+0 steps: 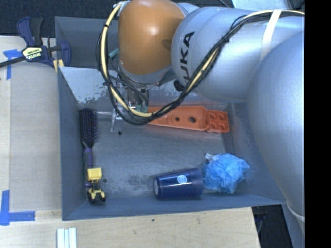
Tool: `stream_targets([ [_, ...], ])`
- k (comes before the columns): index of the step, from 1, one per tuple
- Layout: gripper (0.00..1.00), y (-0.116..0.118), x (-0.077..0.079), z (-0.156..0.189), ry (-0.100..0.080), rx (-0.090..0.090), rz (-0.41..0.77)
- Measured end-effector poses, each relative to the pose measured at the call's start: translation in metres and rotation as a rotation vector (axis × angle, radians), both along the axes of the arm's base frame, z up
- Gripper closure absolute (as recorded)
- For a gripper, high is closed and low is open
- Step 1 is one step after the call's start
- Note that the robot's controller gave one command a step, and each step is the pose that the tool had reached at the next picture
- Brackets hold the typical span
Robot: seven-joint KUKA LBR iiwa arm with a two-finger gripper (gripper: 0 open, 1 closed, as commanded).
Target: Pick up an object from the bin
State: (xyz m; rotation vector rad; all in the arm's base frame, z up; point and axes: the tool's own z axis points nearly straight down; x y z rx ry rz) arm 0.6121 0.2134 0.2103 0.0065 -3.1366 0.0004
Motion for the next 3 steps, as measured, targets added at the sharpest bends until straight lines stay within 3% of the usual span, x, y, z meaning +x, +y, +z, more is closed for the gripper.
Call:
stream_targets([
  [1, 0.00, -0.001, 0.002, 0.006, -0.008, 0.002, -0.005],
  [2, 0.00, 0.019, -0.013, -0.091, -0.009, 0.003, 0.350],
  [3, 0.00, 0.030, -0.008, -0.058, -0.017, 0.003, 0.719],
])
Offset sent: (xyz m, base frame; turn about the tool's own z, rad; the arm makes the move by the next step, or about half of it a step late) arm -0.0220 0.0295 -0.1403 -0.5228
